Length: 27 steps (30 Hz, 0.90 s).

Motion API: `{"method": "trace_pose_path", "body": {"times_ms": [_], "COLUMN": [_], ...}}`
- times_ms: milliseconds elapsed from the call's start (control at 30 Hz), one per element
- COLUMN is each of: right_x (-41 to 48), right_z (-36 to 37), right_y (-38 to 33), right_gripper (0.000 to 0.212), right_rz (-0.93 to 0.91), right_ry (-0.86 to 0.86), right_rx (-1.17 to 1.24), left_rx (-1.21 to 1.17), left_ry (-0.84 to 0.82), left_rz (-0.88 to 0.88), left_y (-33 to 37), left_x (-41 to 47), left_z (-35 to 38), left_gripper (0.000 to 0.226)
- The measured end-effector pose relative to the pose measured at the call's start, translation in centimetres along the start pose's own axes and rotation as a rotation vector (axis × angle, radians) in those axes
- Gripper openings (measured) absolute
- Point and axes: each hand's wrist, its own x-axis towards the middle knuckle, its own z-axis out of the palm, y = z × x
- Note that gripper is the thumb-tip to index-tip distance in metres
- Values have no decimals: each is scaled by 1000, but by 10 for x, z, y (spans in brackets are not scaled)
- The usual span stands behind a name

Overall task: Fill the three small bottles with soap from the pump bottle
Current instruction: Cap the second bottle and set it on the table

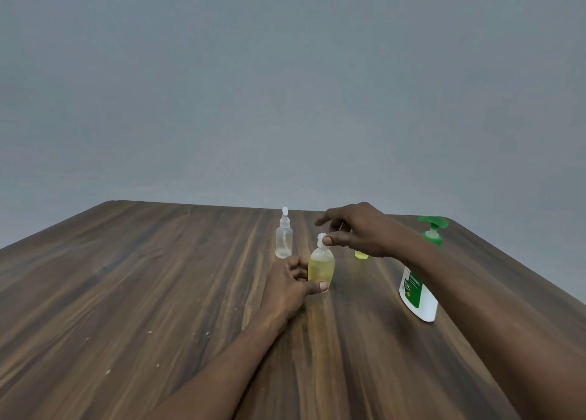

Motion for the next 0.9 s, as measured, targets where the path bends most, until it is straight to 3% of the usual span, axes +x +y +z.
{"method": "trace_pose_path", "body": {"times_ms": [133, 400, 567, 600, 733, 900], "right_x": [0, 9, 31, 39, 75, 101], "right_z": [5, 15, 4, 1, 7, 33], "right_y": [-2, -3, 3, 7, 29, 52], "right_gripper": [21, 21, 21, 21, 17, 15], "right_rz": [3, 62, 124, 139, 205, 236], "right_ry": [-6, 30, 67, 79, 101, 98], "right_rx": [-14, -50, -103, -113, -155, -223], "left_rx": [17, 36, 15, 66, 370, 544], "left_ry": [-6, -10, -6, 26, 243, 268], "left_rz": [16, 19, -7, -6, 75, 101], "left_y": [1, 0, 6, 8, 7, -1], "left_x": [-2, 0, 0, -1, 2, 6], "left_z": [1, 1, -1, -1, -3, -4], "left_gripper": [32, 32, 75, 71, 20, 10]}}
